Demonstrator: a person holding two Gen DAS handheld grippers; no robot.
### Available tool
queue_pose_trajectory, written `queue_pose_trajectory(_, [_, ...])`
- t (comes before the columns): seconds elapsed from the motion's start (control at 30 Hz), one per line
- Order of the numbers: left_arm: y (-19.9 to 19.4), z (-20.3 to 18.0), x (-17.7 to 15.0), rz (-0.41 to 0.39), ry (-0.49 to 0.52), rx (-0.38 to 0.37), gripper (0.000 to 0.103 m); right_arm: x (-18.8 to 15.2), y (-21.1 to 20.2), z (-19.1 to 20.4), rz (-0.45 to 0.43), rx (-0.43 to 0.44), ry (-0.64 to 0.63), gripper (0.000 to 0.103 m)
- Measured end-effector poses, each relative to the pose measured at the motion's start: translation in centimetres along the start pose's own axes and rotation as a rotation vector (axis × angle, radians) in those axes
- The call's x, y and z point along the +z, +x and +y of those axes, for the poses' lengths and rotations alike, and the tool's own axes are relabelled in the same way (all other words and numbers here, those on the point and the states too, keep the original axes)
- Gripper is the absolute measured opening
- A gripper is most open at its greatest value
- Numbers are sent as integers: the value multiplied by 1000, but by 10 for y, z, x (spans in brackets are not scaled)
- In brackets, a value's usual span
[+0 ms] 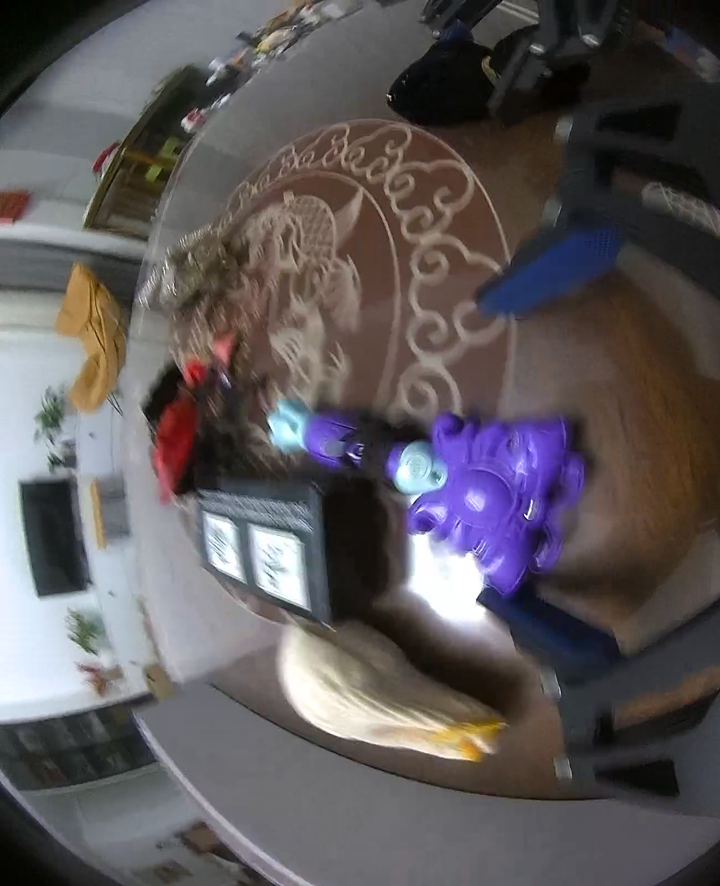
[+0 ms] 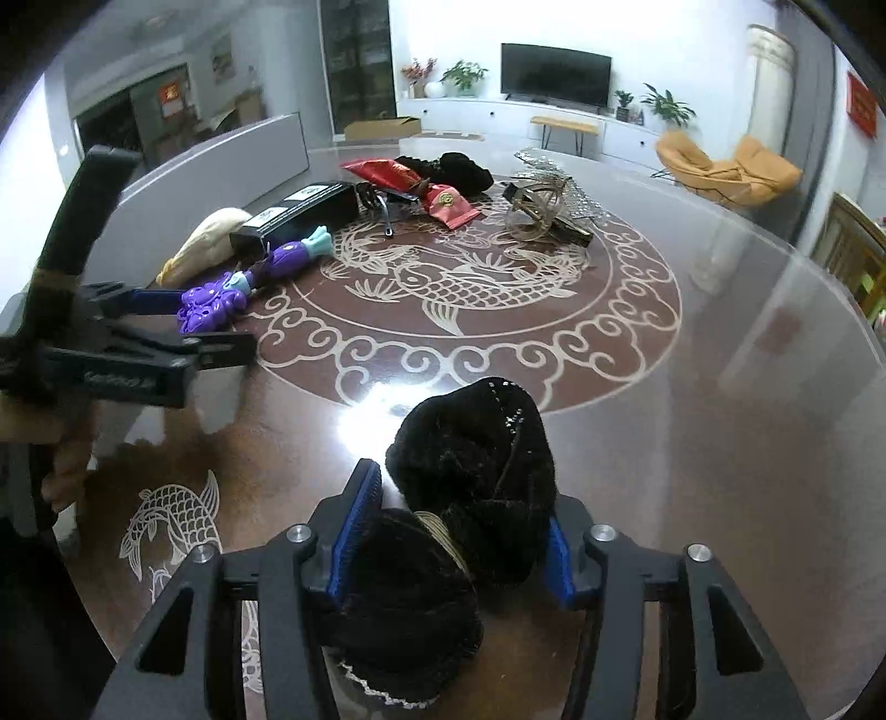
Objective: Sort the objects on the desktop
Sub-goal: 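Grasp the black knit hat with the right gripper and lift it, then grasp the purple toy with the left gripper while the right holds the black hat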
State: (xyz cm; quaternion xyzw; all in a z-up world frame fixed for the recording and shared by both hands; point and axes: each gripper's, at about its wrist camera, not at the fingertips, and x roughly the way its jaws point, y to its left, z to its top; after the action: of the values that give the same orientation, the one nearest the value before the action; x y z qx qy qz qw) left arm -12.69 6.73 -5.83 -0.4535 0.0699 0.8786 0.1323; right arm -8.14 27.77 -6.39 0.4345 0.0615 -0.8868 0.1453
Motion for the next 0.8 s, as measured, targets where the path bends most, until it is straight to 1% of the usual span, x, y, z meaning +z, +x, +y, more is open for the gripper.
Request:
queue_pose_trajectory(0.03, [-3, -4, 0, -17, 16, -5, 56, 1, 1, 1, 4, -3, 0, 64])
queue_pose_trajectory(0.07, [-3, -5, -1, -10, 18, -4, 56, 1, 2, 1, 17, -9, -6, 66])
queue_pose_trajectory(0.1, [-5, -4, -5, -16, 11, -13, 55, 0, 0, 0, 33, -19, -10, 72])
queue_pose_trajectory(0.13, [-8, -2, -10, -21, 1, -17, 55, 1, 3, 0, 46, -27, -12, 73])
queue_pose_trajectory(0.17, [-12, 0, -16, -25, -13, -20, 55, -1, 0, 0, 53, -25, -9, 69])
queue_pose_trajectory(0.2, [-18, 4, -24, -27, -37, -33, 55, -2, -2, -1, 64, -33, -7, 62])
queue_pose_trajectory(0.23, [-23, 6, -30, -29, -57, -51, 55, -1, -4, 0, 68, -36, -3, 43])
queue_pose_trajectory(0.3, [-38, 12, -40, -48, -94, -75, 55, -3, -9, -1, 95, -31, 22, 42])
queue_pose_trajectory(0.37, [-60, 15, -45, -91, -121, -88, 54, -5, -14, 0, 93, 0, 52, 41])
queue_pose_trajectory(0.4, [-71, 18, -47, -118, -136, -96, 31, -5, -17, 3, 89, 10, 56, 41])
queue_pose_trajectory(0.43, [-83, 23, -48, -144, -152, -116, 15, -5, -21, 9, 80, 15, 49, 41])
queue_pose_trajectory(0.47, [-90, 27, -48, -148, -170, -130, 3, -3, -25, 15, 68, 19, 37, 41])
queue_pose_trajectory(0.53, [-102, 35, -49, -164, -185, -130, 3, 3, -34, 33, 42, 30, -3, 41])
queue_pose_trajectory(0.6, [-99, 41, -51, -130, -176, -127, 3, 10, -40, 48, 29, 37, -42, 41])
queue_pose_trajectory(0.67, [-96, 45, -55, -98, -197, -163, 4, 16, -46, 57, 12, 38, -61, 41])
queue_pose_trajectory(0.7, [-96, 45, -57, -95, -211, -168, 10, 18, -50, 60, 3, 39, -66, 41])
queue_pose_trajectory(0.77, [-93, 43, -55, -93, -251, -182, 31, 19, -55, 64, -10, 44, -67, 41])
queue_pose_trajectory(0.8, [-93, 42, -53, -95, -261, -179, 54, 18, -56, 65, -14, 53, -64, 41])
